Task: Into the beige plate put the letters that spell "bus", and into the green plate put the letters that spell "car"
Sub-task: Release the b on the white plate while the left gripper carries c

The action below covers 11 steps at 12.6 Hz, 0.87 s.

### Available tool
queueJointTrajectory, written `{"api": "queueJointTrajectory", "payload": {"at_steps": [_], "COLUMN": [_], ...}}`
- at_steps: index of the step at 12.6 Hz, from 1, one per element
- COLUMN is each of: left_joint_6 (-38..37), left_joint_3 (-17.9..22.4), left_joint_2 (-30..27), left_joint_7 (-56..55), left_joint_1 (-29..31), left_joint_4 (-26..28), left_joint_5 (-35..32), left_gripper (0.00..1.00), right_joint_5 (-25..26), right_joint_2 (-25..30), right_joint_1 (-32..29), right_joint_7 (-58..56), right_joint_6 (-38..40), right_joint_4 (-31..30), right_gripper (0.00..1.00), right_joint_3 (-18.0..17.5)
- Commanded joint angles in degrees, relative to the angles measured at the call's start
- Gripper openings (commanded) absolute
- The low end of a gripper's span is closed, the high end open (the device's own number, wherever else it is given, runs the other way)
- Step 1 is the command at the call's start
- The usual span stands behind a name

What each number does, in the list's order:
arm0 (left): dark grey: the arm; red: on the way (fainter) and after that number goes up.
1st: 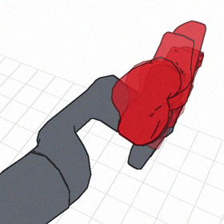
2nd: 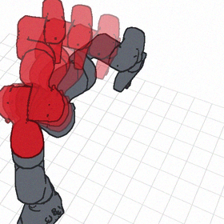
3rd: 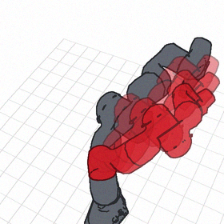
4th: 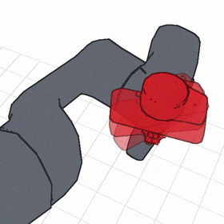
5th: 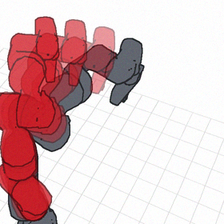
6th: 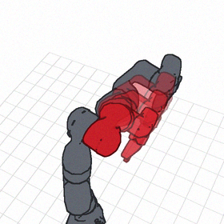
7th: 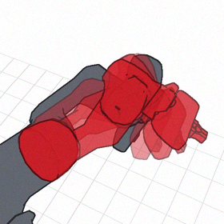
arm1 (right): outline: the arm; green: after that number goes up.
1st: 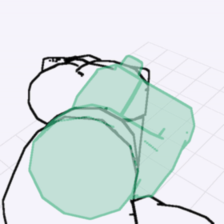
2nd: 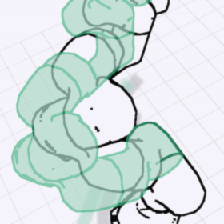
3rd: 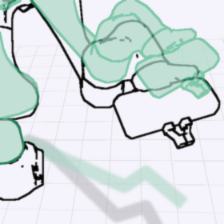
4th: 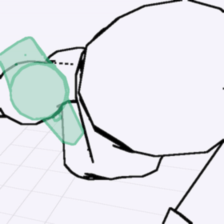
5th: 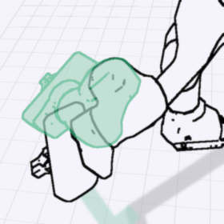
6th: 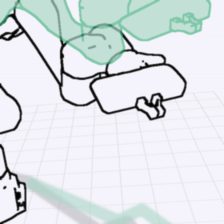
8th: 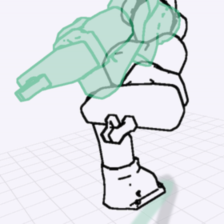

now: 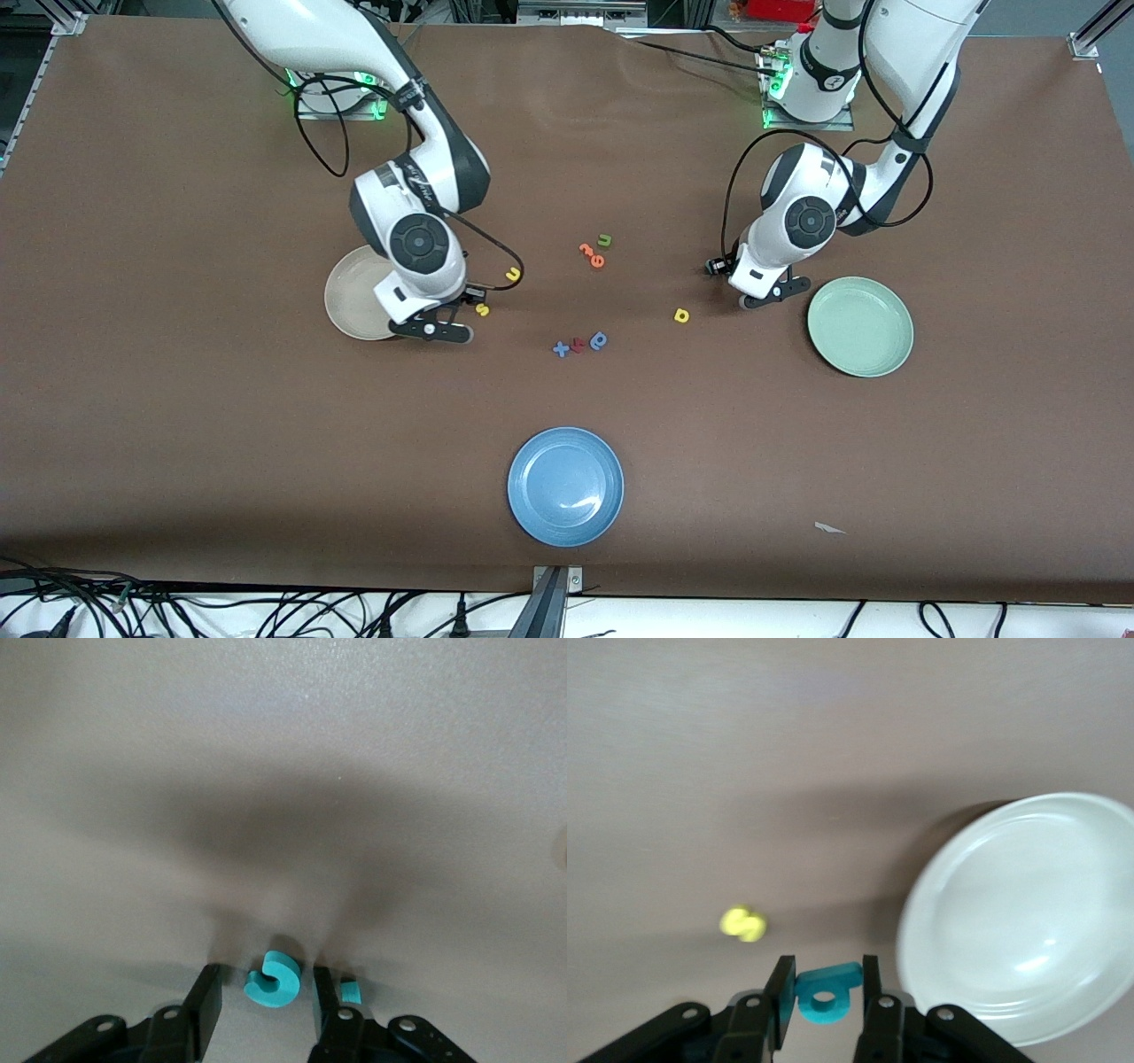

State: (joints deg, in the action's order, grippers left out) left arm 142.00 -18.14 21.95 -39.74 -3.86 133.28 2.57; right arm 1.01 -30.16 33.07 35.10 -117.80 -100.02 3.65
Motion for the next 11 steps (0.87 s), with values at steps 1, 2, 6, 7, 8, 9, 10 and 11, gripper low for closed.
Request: {"api": "queueJointTrajectory", "payload": {"at_steps": [1, 2, 6, 7, 8, 9, 10, 11], "left_joint_6": [0.38, 0.38, 0.21, -0.40, -1.71, -4.51, -9.76, -15.55], "left_joint_3": [0.30, 0.30, 0.38, 0.47, 0.64, 0.65, 0.56, 0.56], "left_joint_2": [0.29, 0.29, -0.15, -0.93, -2.59, -3.65, -4.19, -4.10], "left_joint_7": [0.02, 0.02, 0.10, 0.37, 0.63, 0.81, 1.24, 2.03], "left_joint_1": [-0.10, -0.10, 0.08, 0.25, 0.43, 1.65, 3.05, 4.11], "left_joint_4": [-0.04, -0.12, -0.38, -0.73, -1.78, -3.79, -7.29, -11.25], "left_joint_5": [0.68, 0.60, 0.51, 0.51, 0.51, 0.51, 0.51, 0.51], "left_gripper": [0.27, 0.23, 0.17, 0.17, 0.17, 0.17, 0.17, 0.17], "right_joint_5": [0.31, -0.21, -0.30, -0.30, -0.30, -0.39, -0.48, -2.57], "right_joint_2": [3.44, 4.05, 5.38, 5.38, 5.38, 5.81, 5.91, 5.91], "right_joint_1": [-0.02, -0.20, -0.37, -0.55, -0.64, -0.55, -0.46, -0.29], "right_joint_7": [-5.90, -8.18, -11.28, -11.28, -11.19, -10.85, -10.75, -10.23], "right_joint_6": [-1.02, -2.16, -14.65, -14.65, -14.56, -14.04, -11.95, -9.14], "right_joint_4": [-6.67, -8.77, -18.64, -18.64, -18.46, -17.76, -16.10, -13.39], "right_gripper": [0.26, 0.27, 0.44, 0.82, 1.00, 1.00, 1.00, 0.99], "right_joint_3": [3.10, 4.68, 6.98, 7.24, 7.25, 7.16, 6.90, 6.46]}}
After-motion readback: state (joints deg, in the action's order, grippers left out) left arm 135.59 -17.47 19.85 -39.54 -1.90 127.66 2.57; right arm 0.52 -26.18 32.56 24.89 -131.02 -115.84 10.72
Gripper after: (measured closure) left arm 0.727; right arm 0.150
